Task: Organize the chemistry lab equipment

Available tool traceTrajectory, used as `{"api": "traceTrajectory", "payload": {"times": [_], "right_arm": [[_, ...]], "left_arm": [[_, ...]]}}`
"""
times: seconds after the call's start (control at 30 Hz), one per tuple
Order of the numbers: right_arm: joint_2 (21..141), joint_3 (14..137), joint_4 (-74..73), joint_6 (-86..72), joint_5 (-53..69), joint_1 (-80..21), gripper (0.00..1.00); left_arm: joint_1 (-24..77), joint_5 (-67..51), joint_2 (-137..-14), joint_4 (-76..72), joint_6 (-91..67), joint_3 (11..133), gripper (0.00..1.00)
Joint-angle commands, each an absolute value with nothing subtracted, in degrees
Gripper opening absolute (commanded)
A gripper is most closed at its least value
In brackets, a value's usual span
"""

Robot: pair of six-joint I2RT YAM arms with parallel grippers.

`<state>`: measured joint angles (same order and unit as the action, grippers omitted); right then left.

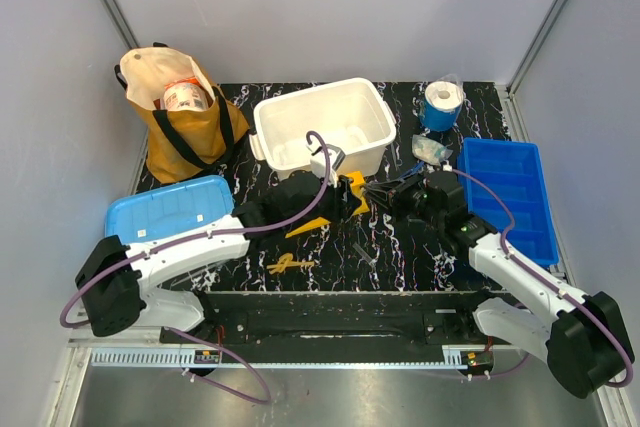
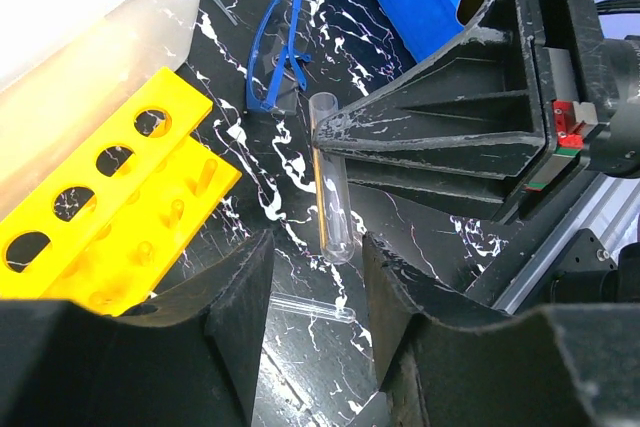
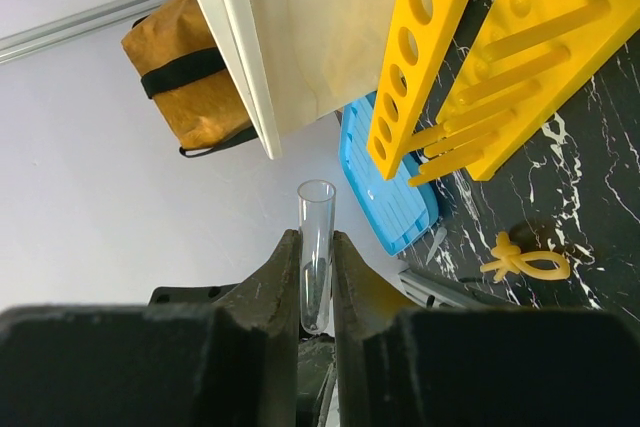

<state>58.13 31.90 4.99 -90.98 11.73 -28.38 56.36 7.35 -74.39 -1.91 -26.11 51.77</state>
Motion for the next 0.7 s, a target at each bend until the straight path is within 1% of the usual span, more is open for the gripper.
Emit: {"api": "traceTrajectory", "payload": {"times": [0.0,0.13,0.27,0.4,0.67], "right_arm": [[56.9,31.6,8.0,-91.9,12.7,-28.2,0.16],[56.8,31.3,8.1,-91.9,12.8,-28.2,0.16],[57.0,30.9,8.3,-92.0,12.9,-28.2,0.16],[57.0,30.5,9.1,-92.3,13.0,-28.2,0.16],[56.5,30.3,9.1,-92.5,12.9,-28.2,0.16]], "left_arm": [[56.6,8.1,-75.1,-6.4,-26.8,54.8,0.44],[56.6,7.9,-75.6,-6.4,-27.1,55.3,0.43],[56.6,7.9,-75.8,-6.6,-27.9,54.9,0.38],[56.6,7.0,-76.8,-6.7,-28.6,55.0,0.36],[56.7,7.0,-77.1,-6.8,-29.3,54.9,0.40]]}}
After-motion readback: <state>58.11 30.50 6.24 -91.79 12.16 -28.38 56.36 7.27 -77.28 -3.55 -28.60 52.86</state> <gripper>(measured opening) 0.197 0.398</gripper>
